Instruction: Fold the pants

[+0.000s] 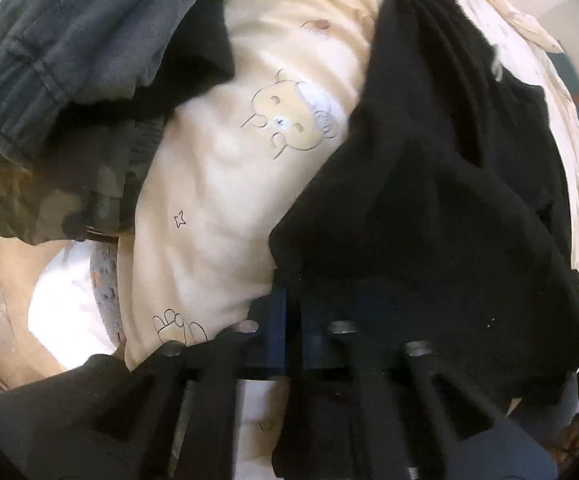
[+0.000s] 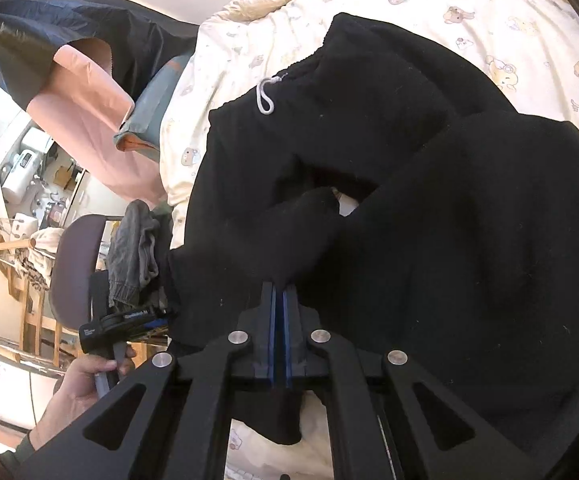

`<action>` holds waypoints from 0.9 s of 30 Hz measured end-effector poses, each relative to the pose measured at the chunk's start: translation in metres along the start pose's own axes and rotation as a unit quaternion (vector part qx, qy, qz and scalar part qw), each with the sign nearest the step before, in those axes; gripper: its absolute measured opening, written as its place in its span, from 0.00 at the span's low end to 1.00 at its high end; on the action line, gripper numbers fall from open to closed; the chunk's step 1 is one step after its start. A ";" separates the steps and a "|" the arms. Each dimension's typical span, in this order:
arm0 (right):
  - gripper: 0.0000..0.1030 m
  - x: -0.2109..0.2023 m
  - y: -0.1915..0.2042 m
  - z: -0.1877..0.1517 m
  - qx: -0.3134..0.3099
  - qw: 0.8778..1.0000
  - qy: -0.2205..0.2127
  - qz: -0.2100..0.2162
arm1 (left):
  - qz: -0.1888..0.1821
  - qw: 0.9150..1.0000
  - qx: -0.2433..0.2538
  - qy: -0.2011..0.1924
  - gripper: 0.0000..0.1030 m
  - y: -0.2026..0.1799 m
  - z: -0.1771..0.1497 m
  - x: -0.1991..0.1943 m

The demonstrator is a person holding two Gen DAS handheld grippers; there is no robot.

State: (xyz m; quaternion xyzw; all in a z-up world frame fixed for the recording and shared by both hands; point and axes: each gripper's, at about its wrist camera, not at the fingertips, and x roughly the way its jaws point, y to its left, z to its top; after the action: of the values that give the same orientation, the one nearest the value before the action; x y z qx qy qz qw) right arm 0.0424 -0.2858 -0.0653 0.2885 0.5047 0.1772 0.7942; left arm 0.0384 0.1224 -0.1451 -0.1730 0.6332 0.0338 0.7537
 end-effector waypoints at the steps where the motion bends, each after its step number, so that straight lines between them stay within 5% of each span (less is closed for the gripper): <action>1: 0.02 -0.003 0.002 0.000 -0.003 1.000 -0.002 0.001 | 0.005 1.000 0.012 -0.022 0.02 -0.005 -0.001 -0.011; 4: 0.02 -0.014 0.010 0.001 -0.020 1.000 -0.006 0.002 | -0.014 0.997 0.029 -0.077 0.02 -0.013 -0.010 -0.055; 10: 0.02 -0.044 0.044 0.020 -0.054 0.998 -0.012 0.028 | -0.116 0.985 0.006 -0.125 0.01 -0.010 -0.016 -0.136; 17: 0.02 -0.042 0.063 0.105 -0.040 0.997 -0.038 0.061 | -0.147 0.975 -0.009 -0.168 0.01 -0.037 0.052 -0.179; 22: 0.02 -0.004 0.067 0.184 -0.028 0.997 -0.039 0.060 | -0.118 0.976 0.003 -0.184 0.01 -0.066 0.132 -0.159; 27: 0.03 0.076 0.036 0.247 0.000 1.000 -0.004 0.023 | -0.084 0.983 0.000 -0.161 0.02 -0.079 0.207 -0.075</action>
State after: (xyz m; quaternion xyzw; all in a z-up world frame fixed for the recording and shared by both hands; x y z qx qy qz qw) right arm 0.2982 -0.2836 -0.0150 0.3009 0.4947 0.1943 0.7918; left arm 0.2404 0.1234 -0.0270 -0.2179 0.4869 -0.0017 0.8459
